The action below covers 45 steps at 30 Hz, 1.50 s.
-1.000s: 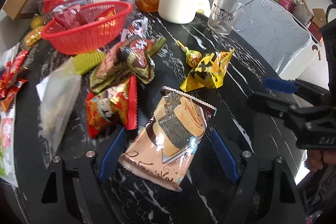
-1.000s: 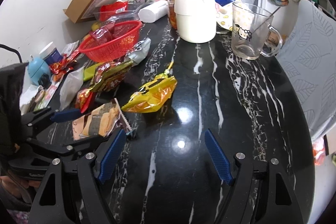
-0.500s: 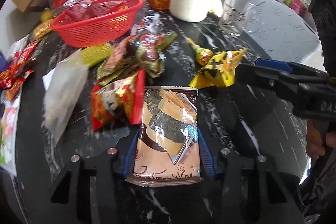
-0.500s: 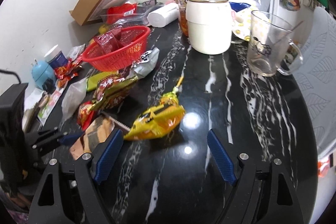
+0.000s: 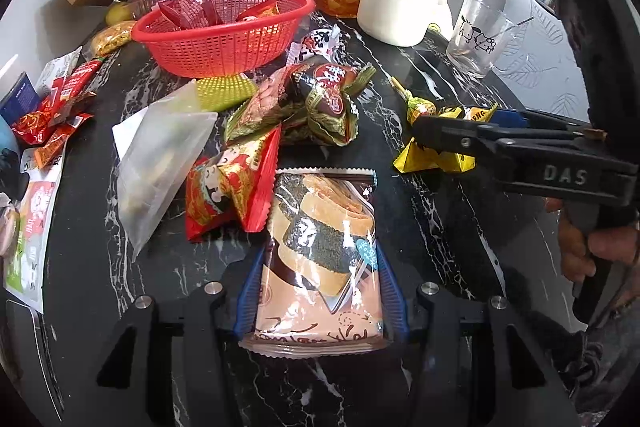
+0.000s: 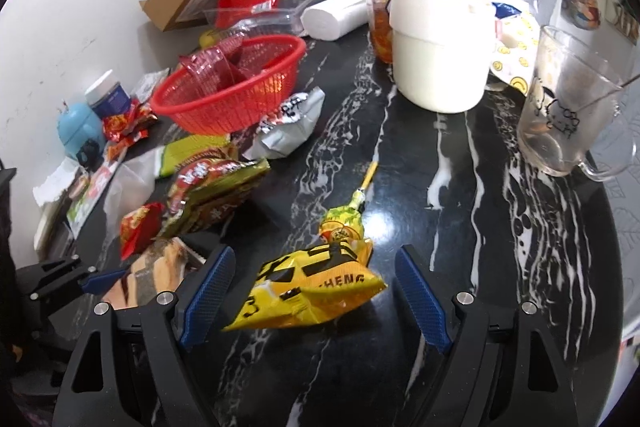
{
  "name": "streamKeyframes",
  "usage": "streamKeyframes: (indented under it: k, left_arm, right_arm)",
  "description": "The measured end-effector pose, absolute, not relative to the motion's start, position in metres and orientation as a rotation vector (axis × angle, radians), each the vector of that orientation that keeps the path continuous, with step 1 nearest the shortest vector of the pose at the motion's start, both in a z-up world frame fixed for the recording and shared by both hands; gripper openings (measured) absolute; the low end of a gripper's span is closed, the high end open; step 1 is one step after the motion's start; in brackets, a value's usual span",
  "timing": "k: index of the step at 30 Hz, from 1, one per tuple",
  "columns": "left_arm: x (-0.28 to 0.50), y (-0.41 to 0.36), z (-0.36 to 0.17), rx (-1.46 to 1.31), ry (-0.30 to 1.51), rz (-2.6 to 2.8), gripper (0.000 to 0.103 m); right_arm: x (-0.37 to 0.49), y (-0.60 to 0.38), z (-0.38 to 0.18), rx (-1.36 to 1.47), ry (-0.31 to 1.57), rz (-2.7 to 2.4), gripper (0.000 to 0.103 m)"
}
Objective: Organize snacks
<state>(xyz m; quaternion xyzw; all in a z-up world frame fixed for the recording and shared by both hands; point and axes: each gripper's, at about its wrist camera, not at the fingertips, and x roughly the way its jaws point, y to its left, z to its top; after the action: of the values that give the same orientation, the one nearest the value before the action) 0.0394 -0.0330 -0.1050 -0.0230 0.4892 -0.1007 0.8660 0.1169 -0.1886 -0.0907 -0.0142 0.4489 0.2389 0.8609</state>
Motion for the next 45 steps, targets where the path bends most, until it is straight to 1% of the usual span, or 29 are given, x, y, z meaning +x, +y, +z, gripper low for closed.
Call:
streamKeyframes:
  k: [2,3,7,30,34,39,41,43,45]
  left_arm:
    - [0.039,-0.032,-0.106,-0.057,1.030,-0.213,0.051]
    - [0.039,-0.032,-0.106,-0.058,1.032,-0.212,0.051]
    - [0.039,-0.031,-0.106,-0.059,1.031,-0.211,0.051]
    - [0.000,-0.058,-0.105,-0.001,1.066,-0.298,0.051]
    - [0.002,-0.064,-0.106,0.035,1.059,-0.284,0.051]
    - [0.005,-0.072,-0.107,0.101,1.053,-0.260,0.052]
    - [0.005,-0.073,-0.107,0.114,1.049,-0.253,0.053]
    - [0.005,-0.073,-0.107,0.113,1.043,-0.253,0.054]
    - [0.005,-0.072,-0.108,0.107,1.032,-0.255,0.054]
  right_arm:
    - [0.117,-0.189,-0.094,-0.030,0.953,0.510,0.070]
    - [0.117,-0.189,-0.096,-0.024,0.960,0.517,0.061]
    - [0.111,-0.195,-0.097,0.006,0.946,0.524,0.055]
    - [0.041,-0.241,-0.097,0.034,0.950,0.408,0.055]
    - [0.030,-0.242,-0.099,0.034,0.964,0.408,0.057]
    - [0.030,-0.237,-0.107,-0.008,0.989,0.393,0.065]
    - [0.030,-0.235,-0.108,-0.032,0.990,0.383,0.066]
    - [0.030,-0.234,-0.108,-0.045,0.981,0.379,0.065]
    - [0.030,-0.235,-0.108,-0.037,0.977,0.386,0.053]
